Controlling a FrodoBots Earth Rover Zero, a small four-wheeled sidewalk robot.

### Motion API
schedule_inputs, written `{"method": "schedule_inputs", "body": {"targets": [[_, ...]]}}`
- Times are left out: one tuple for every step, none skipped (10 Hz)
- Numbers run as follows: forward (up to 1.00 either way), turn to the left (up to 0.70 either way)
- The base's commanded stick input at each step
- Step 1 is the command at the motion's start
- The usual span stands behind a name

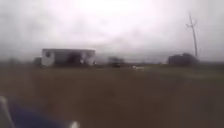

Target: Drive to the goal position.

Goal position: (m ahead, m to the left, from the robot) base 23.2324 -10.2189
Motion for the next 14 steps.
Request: {"method": "schedule_inputs", "body": {"targets": [[0.7,0.0],[0.7,0.0],[0.7,0.0],[0.7,0.0],[0.7,0.0],[0.7,0.0],[0.7,0.0],[0.7,0.0],[0.7,0.0],[0.7,0.0],[0.7,0.0],[0.7,0.0],[0.7,0.0],[0.7,0.0]]}}
